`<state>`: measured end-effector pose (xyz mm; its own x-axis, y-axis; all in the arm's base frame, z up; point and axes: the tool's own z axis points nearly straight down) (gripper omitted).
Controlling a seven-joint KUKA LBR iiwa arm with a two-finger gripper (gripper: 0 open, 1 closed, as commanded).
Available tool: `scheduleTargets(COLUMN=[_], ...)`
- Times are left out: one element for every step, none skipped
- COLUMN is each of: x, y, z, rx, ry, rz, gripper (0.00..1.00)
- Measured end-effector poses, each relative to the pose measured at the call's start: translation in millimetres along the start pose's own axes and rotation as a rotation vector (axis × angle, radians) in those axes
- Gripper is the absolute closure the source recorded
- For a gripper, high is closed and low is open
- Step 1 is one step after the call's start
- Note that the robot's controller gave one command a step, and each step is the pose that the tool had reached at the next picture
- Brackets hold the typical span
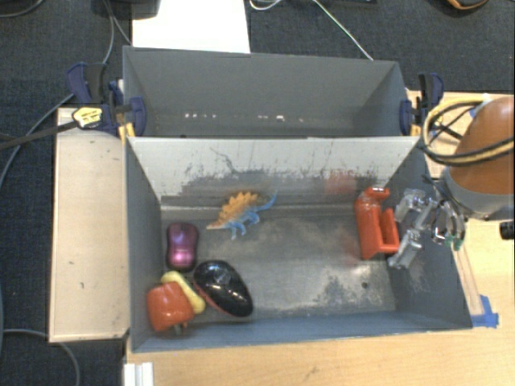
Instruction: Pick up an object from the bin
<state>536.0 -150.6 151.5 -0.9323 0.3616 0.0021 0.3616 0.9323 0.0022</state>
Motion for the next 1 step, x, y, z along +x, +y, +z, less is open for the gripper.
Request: scheduleTargets(x=[-13.6], y=[6.8], z=[48.2], rx=[0.007], ry=[0.016], rz=[-0.09], gripper=[1.0])
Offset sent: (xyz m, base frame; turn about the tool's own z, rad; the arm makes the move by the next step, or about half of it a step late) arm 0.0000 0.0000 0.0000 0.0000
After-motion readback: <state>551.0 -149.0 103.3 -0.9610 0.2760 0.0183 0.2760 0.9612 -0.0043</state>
